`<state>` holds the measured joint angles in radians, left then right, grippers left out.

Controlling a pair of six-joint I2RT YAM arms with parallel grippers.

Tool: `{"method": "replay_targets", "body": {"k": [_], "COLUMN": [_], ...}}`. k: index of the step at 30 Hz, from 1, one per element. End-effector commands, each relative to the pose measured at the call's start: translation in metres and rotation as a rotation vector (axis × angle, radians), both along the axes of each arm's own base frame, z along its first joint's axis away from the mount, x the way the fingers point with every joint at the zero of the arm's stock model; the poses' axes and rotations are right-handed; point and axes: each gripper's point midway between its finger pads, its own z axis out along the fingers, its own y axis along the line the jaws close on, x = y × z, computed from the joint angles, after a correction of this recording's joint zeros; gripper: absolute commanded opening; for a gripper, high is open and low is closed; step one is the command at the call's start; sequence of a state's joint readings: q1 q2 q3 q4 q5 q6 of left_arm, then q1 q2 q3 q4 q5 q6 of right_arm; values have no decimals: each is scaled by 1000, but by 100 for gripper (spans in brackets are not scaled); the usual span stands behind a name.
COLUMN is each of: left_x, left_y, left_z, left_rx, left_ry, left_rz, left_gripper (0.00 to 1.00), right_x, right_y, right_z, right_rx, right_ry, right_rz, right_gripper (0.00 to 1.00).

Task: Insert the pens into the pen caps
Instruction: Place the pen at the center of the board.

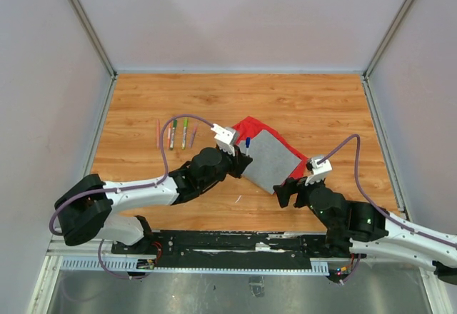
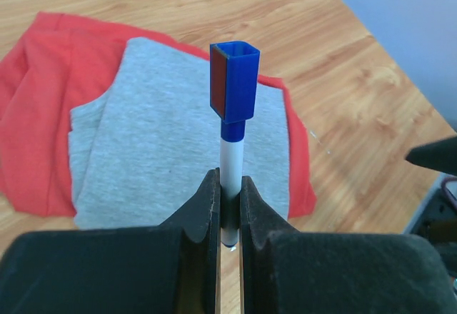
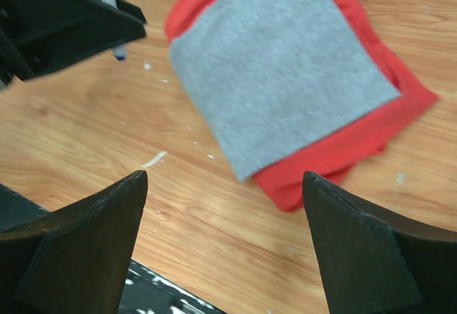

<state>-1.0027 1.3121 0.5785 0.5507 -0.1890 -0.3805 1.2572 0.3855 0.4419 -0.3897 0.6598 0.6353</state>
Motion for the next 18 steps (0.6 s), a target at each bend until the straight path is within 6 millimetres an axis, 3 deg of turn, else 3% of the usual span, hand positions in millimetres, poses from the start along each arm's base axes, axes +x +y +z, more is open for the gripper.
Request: {"method": "replay_targets", "body": {"k": [1, 5, 10, 13, 18], "left_x": [14, 9, 1, 4, 19], "left_y": [20, 33, 48, 62, 85], "left_z": [-20, -31, -29, -27, -32], "left_rx": [105, 207, 295, 347, 402], "left_ry": [155, 250, 304, 315, 398], "left_rz": [176, 225, 246, 301, 330], "left_gripper": [1, 1, 0, 0, 1], "right_x": [-2, 2, 21, 26, 23], "right_y": [-39, -23, -31, -27, -21], "right_z": [-10, 6, 11, -6, -28], "right_rx": [-219, -297, -425, -404, -226], "right_ry": [39, -21, -5, 141, 293], "right_rz": [-66, 17, -38, 20, 75], "right_gripper": [91, 94, 96, 97, 98]}}
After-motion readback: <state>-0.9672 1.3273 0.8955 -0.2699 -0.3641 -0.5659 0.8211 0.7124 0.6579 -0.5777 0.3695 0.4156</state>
